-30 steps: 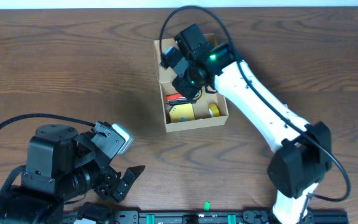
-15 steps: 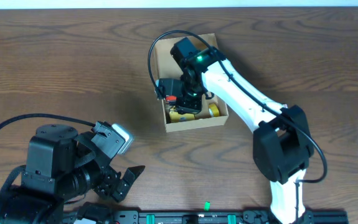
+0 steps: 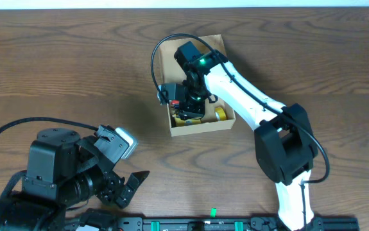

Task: Pack container
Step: 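Lower the dispenser onto the sticky-note pad and open the right gripper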

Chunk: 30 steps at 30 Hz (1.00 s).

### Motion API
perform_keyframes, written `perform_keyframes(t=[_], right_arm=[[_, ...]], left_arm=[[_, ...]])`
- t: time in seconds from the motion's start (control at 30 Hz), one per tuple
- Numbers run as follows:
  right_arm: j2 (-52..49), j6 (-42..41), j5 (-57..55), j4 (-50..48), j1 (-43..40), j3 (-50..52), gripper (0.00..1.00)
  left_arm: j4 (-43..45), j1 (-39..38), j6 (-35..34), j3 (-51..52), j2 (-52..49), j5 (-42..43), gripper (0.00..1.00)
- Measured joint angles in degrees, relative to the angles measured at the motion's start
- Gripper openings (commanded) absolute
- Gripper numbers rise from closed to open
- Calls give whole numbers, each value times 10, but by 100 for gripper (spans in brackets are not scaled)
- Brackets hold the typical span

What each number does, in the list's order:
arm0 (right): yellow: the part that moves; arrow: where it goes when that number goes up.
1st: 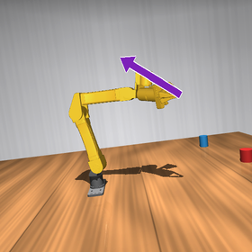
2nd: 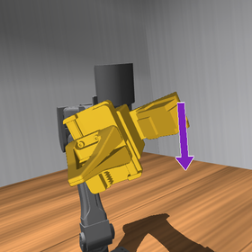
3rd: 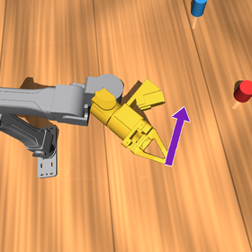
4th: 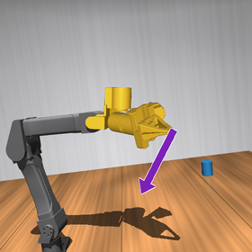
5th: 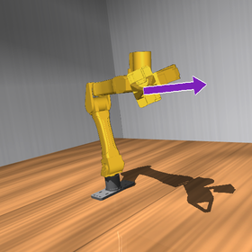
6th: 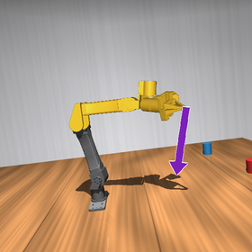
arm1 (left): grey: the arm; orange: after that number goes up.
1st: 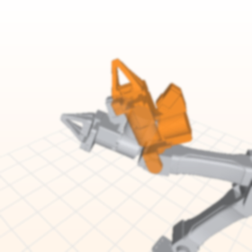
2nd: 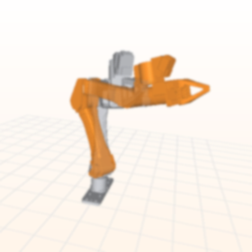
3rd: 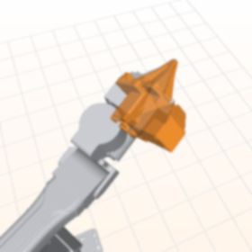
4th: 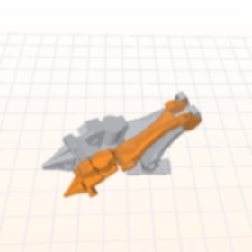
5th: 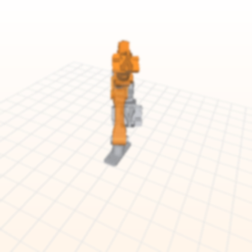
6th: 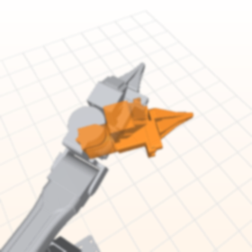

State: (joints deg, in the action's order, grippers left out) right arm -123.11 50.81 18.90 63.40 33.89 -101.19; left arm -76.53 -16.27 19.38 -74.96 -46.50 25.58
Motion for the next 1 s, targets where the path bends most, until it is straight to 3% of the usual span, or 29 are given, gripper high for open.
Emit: perform_keyframes(t=[0.4,0.63,1.0], right_arm=[[0,7,5,2,0,0,59],[0,8,6,2,0,0,53],[18,-50,-14,7,0,-11,56]], left_arm=[[0,0,0,0,0,0,95],[0,0,0,0,0,0,95],[0,0,0,0,0,0,95]])
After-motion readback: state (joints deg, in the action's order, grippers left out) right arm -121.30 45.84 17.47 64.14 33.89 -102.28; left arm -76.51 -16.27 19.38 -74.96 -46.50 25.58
